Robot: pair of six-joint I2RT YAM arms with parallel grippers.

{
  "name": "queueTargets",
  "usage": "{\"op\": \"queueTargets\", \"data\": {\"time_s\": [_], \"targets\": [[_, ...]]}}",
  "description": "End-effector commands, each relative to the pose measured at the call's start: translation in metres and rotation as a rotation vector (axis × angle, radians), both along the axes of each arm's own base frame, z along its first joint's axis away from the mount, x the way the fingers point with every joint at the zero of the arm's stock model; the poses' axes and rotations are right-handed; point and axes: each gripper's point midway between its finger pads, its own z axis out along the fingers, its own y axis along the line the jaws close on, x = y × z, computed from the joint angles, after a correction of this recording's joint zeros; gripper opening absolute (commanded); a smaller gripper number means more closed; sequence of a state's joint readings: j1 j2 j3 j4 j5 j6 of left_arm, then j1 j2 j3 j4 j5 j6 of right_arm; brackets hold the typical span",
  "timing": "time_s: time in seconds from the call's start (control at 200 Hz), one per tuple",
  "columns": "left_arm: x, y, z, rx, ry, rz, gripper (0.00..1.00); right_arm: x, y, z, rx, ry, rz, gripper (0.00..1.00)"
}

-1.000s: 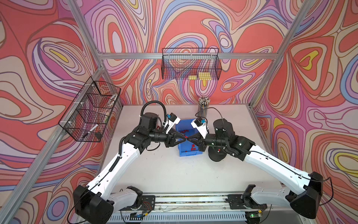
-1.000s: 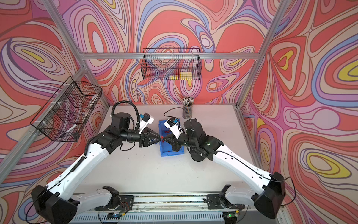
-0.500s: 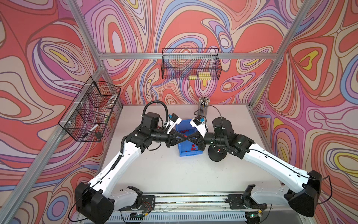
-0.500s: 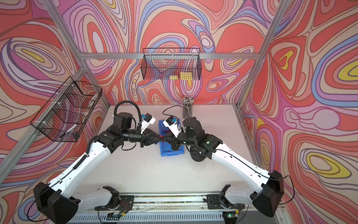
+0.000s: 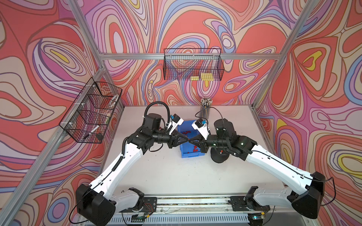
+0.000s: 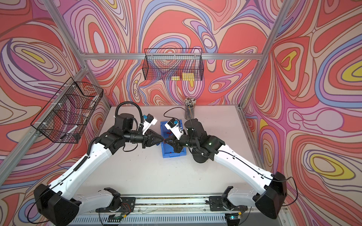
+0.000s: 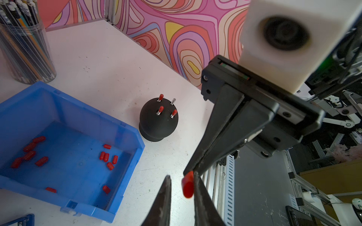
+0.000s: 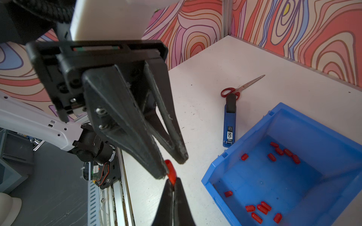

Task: Cover the protruding screws with screw protection sleeves
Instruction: Pick up the screw protection sleeve from the storage box.

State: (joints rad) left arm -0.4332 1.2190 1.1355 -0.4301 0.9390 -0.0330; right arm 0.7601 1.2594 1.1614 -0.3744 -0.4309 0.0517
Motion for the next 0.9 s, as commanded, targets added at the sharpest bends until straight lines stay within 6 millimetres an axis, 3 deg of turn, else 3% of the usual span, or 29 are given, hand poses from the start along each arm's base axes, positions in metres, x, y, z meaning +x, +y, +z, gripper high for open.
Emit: {"op": "queueTargets", "data": {"time_s": [0.0,0.11,0.25,0.376,0.451,0.561,0.621,0.706,0.896], "targets": [[-0.002,-0.002,0.008,-0.004,-0.014,-0.021,0.2,0.001,0.002,0.01,0.01,-0.025,0.009,0.0],[-0.004,-0.002,0.009,-0.006,-0.018,-0.029,0.15,0.001,0.003,0.01,0.011,-0.024,0.008,0.0],[-0.005,-0.002,0.01,-0.004,-0.026,-0.028,0.0,0.001,0.003,0.011,0.014,-0.023,0.01,0.0],[-0.003,0.0,0.012,-0.004,-0.045,-0.015,0.0,0.001,0.002,0.014,0.018,-0.027,0.006,0.0],[-0.002,0.0,0.014,-0.017,-0.057,-0.001,0.0,0.001,0.001,0.019,0.03,-0.036,-0.003,0.11],[0.001,0.002,0.026,-0.058,-0.106,0.046,0.0,0.004,-0.002,0.03,0.057,-0.06,-0.033,0.36],[0.006,0.005,0.042,-0.111,-0.17,0.097,0.0,0.004,-0.006,0.039,0.077,-0.08,-0.052,0.44],[0.009,0.013,0.067,-0.217,-0.254,0.183,0.0,0.001,-0.011,0.061,0.143,-0.136,-0.064,0.47],[-0.013,0.029,0.141,-0.531,-0.45,0.219,0.0,-0.018,-0.016,0.129,0.374,-0.307,-0.012,0.37]]}}
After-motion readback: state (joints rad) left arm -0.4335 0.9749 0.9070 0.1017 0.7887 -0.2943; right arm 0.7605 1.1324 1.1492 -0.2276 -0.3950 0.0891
